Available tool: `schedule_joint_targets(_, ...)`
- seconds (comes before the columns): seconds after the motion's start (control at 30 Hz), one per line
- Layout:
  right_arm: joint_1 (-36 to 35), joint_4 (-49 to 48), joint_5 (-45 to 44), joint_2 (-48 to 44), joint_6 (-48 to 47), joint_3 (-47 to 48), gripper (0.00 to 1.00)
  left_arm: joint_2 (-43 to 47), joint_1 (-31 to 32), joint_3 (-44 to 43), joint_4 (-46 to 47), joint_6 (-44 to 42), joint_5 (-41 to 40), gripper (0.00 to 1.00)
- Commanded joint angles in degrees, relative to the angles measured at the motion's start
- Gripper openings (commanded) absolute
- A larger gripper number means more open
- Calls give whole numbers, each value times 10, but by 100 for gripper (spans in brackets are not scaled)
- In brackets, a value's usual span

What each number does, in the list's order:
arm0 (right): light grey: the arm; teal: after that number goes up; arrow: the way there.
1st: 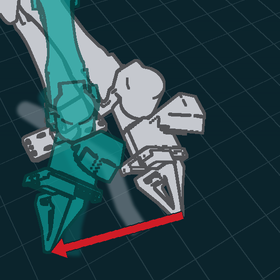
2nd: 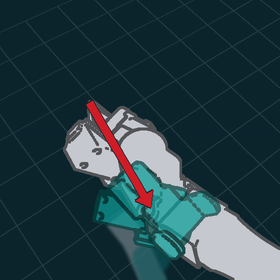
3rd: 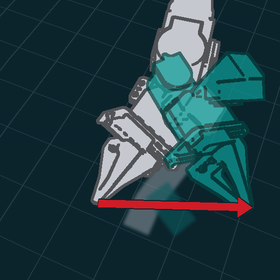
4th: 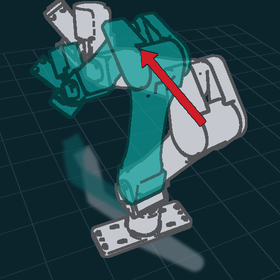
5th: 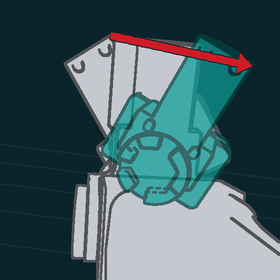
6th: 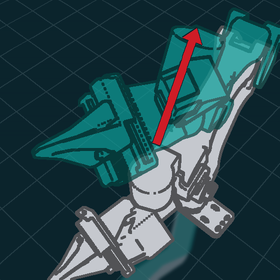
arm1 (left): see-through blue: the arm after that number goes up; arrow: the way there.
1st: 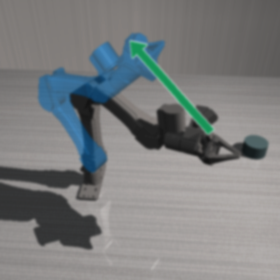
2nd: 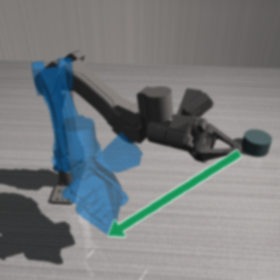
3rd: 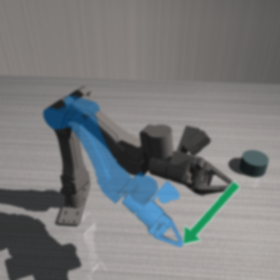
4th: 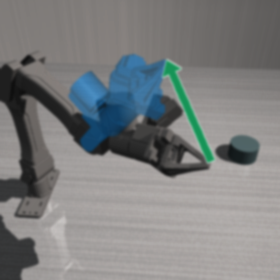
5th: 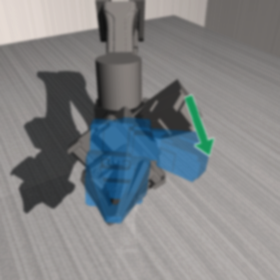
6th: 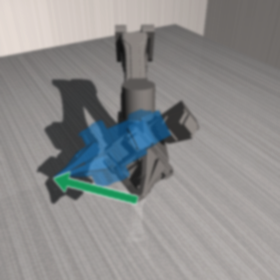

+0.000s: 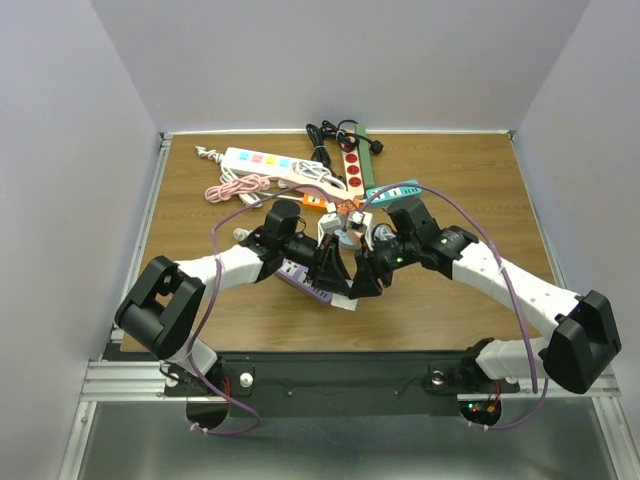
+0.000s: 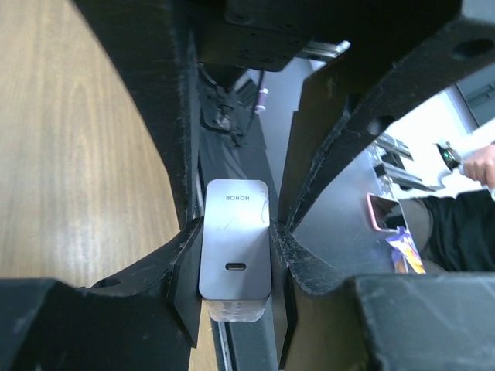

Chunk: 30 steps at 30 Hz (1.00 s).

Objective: Insert the plug

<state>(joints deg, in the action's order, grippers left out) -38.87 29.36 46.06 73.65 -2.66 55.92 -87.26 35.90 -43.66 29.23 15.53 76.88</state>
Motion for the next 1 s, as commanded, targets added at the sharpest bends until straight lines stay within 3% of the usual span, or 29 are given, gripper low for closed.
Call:
schedule_joint_targets(0.0, -32, 14, -44, 21, -19, 7, 1, 23, -21, -45, 66, 18, -62, 15)
schedule_joint_targets(0.17, -33, 2, -48, 70, -30, 11, 0, 2, -24, -46, 77, 13, -57, 24)
schedule_joint_targets(0.3, -31, -11, -45, 121, -46, 26, 0, -17, -29, -41, 80, -1, -16, 23)
schedule_joint_targets(0.63, -12, -12, 22, 127, -68, 48, 0, -12, -39, -49, 79, -13, 74, 21)
schedule_joint_targets(0.73, -9, -12, 55, 122, -71, 46, 0, 10, -37, -41, 79, -13, 88, 12)
schedule_joint_targets(0.97, -3, -12, 85, 120, -70, 59, 1, 46, 0, -35, 77, -12, 112, 7)
